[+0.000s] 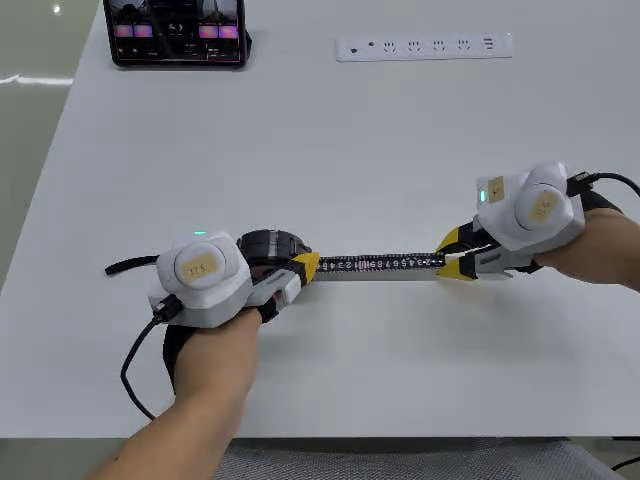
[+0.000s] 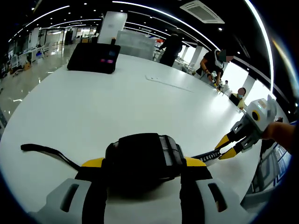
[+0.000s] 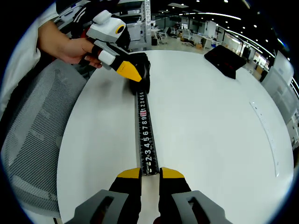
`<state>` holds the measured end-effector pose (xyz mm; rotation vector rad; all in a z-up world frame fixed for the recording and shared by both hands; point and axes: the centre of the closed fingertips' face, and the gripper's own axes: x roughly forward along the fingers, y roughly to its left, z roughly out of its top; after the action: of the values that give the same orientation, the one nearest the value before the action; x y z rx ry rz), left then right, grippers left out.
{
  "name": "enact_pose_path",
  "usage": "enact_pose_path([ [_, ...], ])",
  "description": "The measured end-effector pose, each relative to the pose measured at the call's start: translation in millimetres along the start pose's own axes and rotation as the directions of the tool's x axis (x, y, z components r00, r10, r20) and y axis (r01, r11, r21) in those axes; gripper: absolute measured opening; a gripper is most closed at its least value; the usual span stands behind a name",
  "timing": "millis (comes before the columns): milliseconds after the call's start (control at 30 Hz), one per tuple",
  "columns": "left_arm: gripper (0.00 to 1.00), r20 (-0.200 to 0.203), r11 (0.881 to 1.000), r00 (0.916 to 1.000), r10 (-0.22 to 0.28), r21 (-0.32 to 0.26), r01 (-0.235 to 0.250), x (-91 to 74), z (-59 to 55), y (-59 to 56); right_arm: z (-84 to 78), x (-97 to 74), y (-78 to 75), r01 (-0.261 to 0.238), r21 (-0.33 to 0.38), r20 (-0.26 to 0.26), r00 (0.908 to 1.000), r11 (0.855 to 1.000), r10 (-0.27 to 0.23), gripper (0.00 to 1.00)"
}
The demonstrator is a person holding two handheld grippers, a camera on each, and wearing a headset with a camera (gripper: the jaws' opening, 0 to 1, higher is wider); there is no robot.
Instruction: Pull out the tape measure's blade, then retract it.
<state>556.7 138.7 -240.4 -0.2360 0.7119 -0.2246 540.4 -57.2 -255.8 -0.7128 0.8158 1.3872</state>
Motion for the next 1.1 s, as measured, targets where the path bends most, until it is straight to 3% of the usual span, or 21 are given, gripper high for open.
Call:
enact_pose_path([
  [1100, 0.59, 0.01, 1.0, 0.9998, -0.015, -0.015, 0.016, -1.0, -0.4, -0.3, 40.6, 28.9, 6.0, -0.007, 0.007, 0.072, 0.9974, 1.0, 0.006, 0.1],
])
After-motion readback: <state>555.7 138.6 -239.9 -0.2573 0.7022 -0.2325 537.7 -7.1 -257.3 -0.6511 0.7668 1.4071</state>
